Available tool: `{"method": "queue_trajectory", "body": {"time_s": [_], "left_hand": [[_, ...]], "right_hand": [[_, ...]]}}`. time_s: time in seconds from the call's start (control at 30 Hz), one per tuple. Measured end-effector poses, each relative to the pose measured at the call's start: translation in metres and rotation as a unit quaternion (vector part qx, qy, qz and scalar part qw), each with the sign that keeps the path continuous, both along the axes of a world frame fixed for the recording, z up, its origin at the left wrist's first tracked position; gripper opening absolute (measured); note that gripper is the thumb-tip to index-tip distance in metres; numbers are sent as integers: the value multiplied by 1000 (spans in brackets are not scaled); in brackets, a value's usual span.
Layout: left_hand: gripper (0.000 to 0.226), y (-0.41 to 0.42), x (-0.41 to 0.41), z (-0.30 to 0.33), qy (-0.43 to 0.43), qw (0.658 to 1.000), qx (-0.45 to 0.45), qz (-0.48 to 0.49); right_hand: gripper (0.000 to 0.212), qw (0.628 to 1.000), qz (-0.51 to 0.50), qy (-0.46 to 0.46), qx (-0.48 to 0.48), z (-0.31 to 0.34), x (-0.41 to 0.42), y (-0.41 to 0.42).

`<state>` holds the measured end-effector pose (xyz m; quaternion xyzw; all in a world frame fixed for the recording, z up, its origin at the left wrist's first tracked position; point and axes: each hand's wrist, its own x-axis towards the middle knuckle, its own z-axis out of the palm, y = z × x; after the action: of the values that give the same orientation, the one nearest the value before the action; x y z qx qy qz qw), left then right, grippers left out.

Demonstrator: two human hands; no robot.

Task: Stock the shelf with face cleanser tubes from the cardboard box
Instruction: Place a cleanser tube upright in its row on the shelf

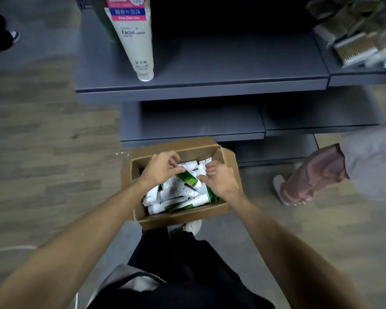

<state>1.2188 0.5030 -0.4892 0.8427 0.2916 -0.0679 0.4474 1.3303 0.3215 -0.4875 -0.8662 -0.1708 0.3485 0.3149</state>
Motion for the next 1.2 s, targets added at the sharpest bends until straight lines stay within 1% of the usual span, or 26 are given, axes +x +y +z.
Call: {"method": "queue_trajectory", "body": {"time_s": [0.1, 0.23, 0.37, 0.47, 0.57, 0.63, 0.7, 0.73, 0.77, 0.83, 0.9, 1.07, 1.13, 1.2], "left_hand": [[32, -3, -4, -20, 33, 999, -7, 9], [30, -5, -8, -42, 60, 997, -20, 45], [30, -4, -10, -68, 101, 994, -26, 34], [35, -1, -7, -85, 123, 991, -18, 39], [43, -1, -1, -101, 122, 991, -11, 62], [36, -3, 4, -108, 115, 990, -41, 77], [20, -7, 6, -114, 118, 988, -57, 76], [14, -9, 6, -113, 125, 988, -53, 72], [13, -9, 5, -113, 126, 988, -51, 67], [20, -10, 3, -111, 109, 991, -60, 40], [22, -9, 3, -105, 89, 995, -42, 2], [19, -3, 18, -60, 95, 990, 43, -97], [20, 3, 22, -39, 97, 985, 58, -128], [27, 12, 25, -16, 79, 984, 62, -147]], "right_hand": [[48, 1000, 9, -1, -12, -6, -3, -6], [48, 1000, 22, 4, -18, -14, -8, -10], [45, 999, 29, 16, -22, -28, -16, -16], [47, 999, 33, 19, -28, -40, -21, -21], [48, 999, 34, 18, -28, -49, -25, -25], [47, 998, 42, 14, -34, -52, -27, -26], [47, 998, 48, 14, -41, -54, -27, -28], [46, 998, 51, 15, -42, -56, -28, -29], [46, 998, 52, 16, -45, -57, -28, -29], [44, 997, 50, 13, -52, -59, -27, -30], [43, 996, 55, 14, -66, -59, -24, -28], [45, 995, 49, 20, -90, -58, -16, -23], [43, 995, 54, 17, -87, -53, -14, -16], [39, 995, 65, 10, -77, -43, -14, -6]]}}
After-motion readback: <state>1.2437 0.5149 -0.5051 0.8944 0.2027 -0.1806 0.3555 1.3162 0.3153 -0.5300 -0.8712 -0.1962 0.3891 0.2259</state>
